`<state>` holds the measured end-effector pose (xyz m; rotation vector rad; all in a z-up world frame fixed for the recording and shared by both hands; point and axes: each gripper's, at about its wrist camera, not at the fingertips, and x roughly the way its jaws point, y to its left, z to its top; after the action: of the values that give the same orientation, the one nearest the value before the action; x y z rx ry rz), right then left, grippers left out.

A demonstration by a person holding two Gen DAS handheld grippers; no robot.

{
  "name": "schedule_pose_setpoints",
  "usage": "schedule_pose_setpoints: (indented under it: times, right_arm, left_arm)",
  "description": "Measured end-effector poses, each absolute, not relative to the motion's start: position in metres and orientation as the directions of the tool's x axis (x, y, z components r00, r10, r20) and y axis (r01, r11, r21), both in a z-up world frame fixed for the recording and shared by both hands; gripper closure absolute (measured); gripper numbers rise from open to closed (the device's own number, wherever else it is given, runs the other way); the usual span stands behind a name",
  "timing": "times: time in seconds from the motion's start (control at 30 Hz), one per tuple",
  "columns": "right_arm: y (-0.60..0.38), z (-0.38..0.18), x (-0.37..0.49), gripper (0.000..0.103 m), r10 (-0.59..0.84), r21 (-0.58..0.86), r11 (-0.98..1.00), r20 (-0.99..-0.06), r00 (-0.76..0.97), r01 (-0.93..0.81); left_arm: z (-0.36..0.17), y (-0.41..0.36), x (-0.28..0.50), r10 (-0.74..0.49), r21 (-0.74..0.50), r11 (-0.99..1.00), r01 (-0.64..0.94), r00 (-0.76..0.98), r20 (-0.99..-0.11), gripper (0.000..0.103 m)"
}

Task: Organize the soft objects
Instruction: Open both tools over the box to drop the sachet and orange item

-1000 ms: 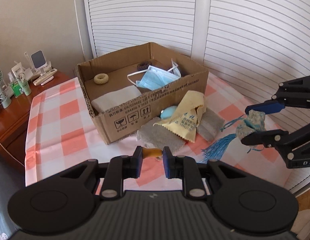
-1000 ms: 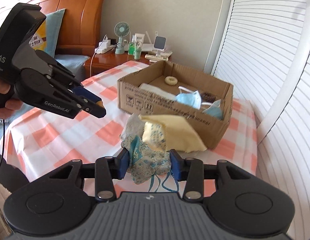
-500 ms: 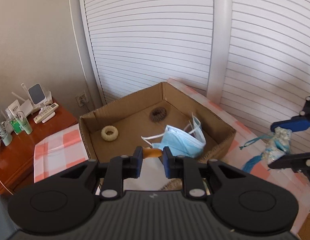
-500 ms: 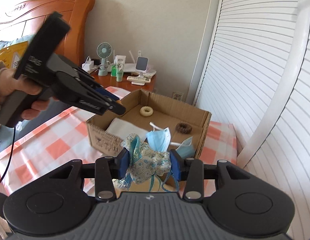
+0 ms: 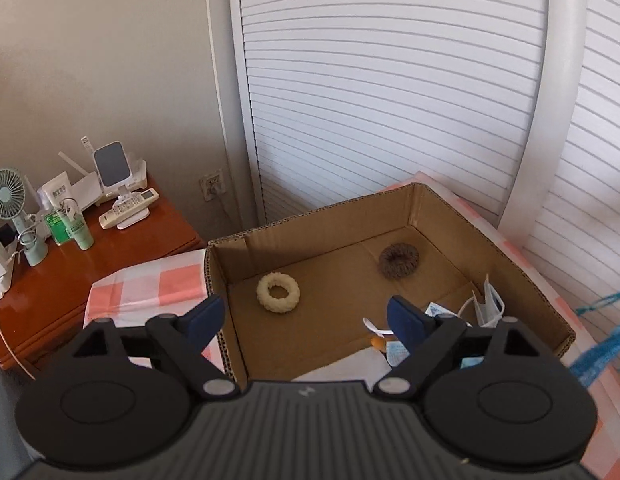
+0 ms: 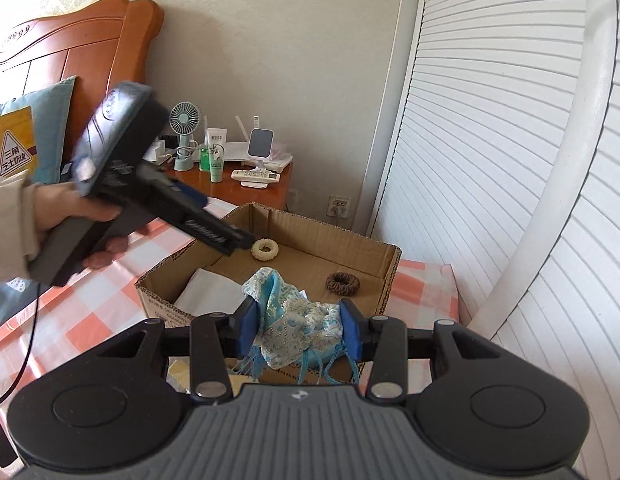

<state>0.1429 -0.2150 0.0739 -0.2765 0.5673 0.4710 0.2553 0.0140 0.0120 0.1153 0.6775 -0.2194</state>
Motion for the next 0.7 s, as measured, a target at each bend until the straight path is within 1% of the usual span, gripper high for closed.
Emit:
schedule_pose_setpoints:
  times: [0.03, 0.13, 0.27, 0.4, 0.5, 0.53, 0.57, 0.6, 0.63, 0.7]
  right_arm:
    - [-0.214, 0.073, 0.147, 0.055, 0.348, -0.120, 0.860, -0.573, 0.742, -0.496]
    - [-0.210, 0.071, 0.163, 0.055, 0.337, -0.121, 0.866, -0.578, 0.744, -0.486]
    - [-0.202, 0.070, 0.191, 0.055, 0.314, -0.122, 0.877, -0.589, 0.745, -0.465]
    - [-0.190, 0.072, 0.227, 0.055, 0.287, -0.121, 0.891, -0.596, 0.750, -0.438]
    - [-0.181, 0.072, 0.256, 0.055, 0.269, -0.114, 0.904, -0.599, 0.754, -0.412]
    - [-0.178, 0.072, 0.265, 0.052, 0.266, -0.106, 0.909, -0.597, 0.757, -0.403]
    - [-0.176, 0.070, 0.274, 0.047, 0.265, -0.096, 0.914, -0.594, 0.759, -0.394]
    - [-0.173, 0.067, 0.281, 0.032, 0.260, -0.088, 0.919, -0.596, 0.760, -0.384]
    - [-0.170, 0.064, 0.288, 0.013, 0.254, -0.077, 0.925, -0.603, 0.756, -0.372]
    - [-0.166, 0.058, 0.293, 0.003, 0.255, -0.064, 0.929, -0.604, 0.755, -0.365]
  left_arm:
    - [0.014, 0.015, 0.245, -0.163, 0.039, 0.970, 0.240, 0.763, -0.625, 0.005]
    - [0.019, 0.015, 0.212, -0.129, 0.083, 0.971, 0.224, 0.785, -0.606, 0.004]
    - [0.018, 0.015, 0.168, -0.113, 0.114, 0.968, 0.224, 0.793, -0.599, 0.003]
    - [0.013, 0.013, 0.132, -0.070, 0.152, 0.968, 0.201, 0.794, -0.604, 0.003]
    - [0.012, 0.013, 0.114, -0.064, 0.150, 0.970, 0.192, 0.795, -0.603, 0.003]
    - [0.012, 0.012, 0.109, -0.066, 0.149, 0.970, 0.193, 0.796, -0.602, 0.003]
    - [0.011, 0.011, 0.105, -0.063, 0.149, 0.971, 0.189, 0.796, -0.602, 0.003]
    - [0.011, 0.011, 0.103, -0.060, 0.151, 0.971, 0.187, 0.796, -0.603, 0.003]
    - [0.010, 0.010, 0.102, -0.058, 0.152, 0.971, 0.186, 0.795, -0.604, 0.003]
    - [0.006, 0.009, 0.099, -0.046, 0.157, 0.971, 0.180, 0.787, -0.615, 0.003]
